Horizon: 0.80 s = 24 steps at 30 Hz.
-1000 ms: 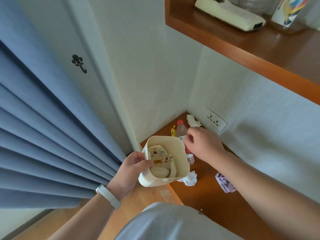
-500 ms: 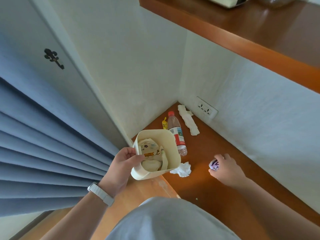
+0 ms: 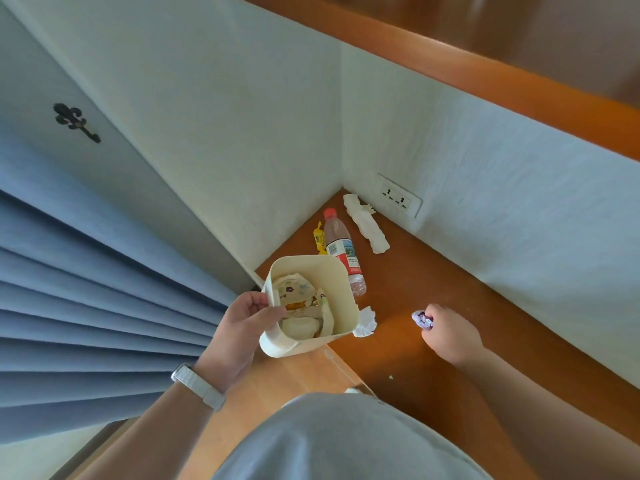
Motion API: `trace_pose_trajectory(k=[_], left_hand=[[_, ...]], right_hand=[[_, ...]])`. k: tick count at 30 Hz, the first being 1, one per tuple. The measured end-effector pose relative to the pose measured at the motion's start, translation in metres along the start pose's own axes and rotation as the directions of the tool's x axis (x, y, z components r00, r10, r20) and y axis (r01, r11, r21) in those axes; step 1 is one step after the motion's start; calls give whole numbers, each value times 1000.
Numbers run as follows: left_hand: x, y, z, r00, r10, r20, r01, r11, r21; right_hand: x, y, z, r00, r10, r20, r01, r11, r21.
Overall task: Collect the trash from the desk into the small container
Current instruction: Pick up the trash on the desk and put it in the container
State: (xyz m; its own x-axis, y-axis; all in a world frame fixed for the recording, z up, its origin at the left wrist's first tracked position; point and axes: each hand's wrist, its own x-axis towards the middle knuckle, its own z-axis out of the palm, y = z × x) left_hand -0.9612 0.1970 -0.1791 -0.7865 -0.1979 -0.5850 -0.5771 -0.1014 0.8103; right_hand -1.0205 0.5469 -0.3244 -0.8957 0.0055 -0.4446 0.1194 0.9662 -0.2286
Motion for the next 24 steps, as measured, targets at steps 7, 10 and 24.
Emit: trace_pose_trajectory(k=[7,10,24], left_hand=[[-9,-2,17,1000,-22,-18,22,1000,-6],[-14,-3,27,1000,-19,-10,19,1000,8],[-46,-21,62,999,31,28,-31,999,-28]], right_hand=[[-29,-43,-59,975,-181,-126,203,960,192],[-45,-70,-90,838,-427,-339,513,829,223],[-58,-132,-101,497,-865,-72,850,502,-160]])
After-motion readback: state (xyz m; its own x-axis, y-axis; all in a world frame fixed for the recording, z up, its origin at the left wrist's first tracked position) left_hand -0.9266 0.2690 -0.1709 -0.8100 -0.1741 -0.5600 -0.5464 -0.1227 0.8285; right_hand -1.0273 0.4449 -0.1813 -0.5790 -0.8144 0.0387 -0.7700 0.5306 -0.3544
